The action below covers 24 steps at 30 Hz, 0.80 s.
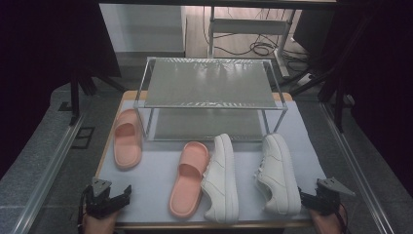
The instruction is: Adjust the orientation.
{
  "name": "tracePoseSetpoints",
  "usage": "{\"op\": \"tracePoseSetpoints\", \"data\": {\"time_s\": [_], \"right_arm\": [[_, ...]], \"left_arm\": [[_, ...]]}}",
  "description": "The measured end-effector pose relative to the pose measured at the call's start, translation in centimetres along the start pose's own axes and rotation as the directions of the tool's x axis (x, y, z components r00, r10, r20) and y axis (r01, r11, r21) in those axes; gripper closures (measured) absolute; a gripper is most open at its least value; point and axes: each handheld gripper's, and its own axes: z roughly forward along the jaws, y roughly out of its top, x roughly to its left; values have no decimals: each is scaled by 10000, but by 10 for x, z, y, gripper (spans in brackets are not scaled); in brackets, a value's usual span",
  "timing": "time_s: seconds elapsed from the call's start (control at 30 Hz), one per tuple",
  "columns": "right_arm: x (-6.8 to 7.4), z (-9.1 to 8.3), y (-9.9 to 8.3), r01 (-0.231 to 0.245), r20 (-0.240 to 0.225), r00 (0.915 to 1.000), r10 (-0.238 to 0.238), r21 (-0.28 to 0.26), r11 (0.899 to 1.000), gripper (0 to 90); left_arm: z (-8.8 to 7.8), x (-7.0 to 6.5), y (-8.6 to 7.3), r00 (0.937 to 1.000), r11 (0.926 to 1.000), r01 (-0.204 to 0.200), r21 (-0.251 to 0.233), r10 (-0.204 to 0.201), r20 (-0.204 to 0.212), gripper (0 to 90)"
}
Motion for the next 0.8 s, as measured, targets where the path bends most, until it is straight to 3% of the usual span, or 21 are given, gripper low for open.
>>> {"op": "tracePoseSetpoints", "data": {"time_s": [0.8], "right_arm": [[-1, 0, -1, 24, -46, 10000, -24, -73, 10000, 57]], "left_arm": [[1, 0, 0, 10000, 10000, -61, -32, 61, 37, 135]]}}
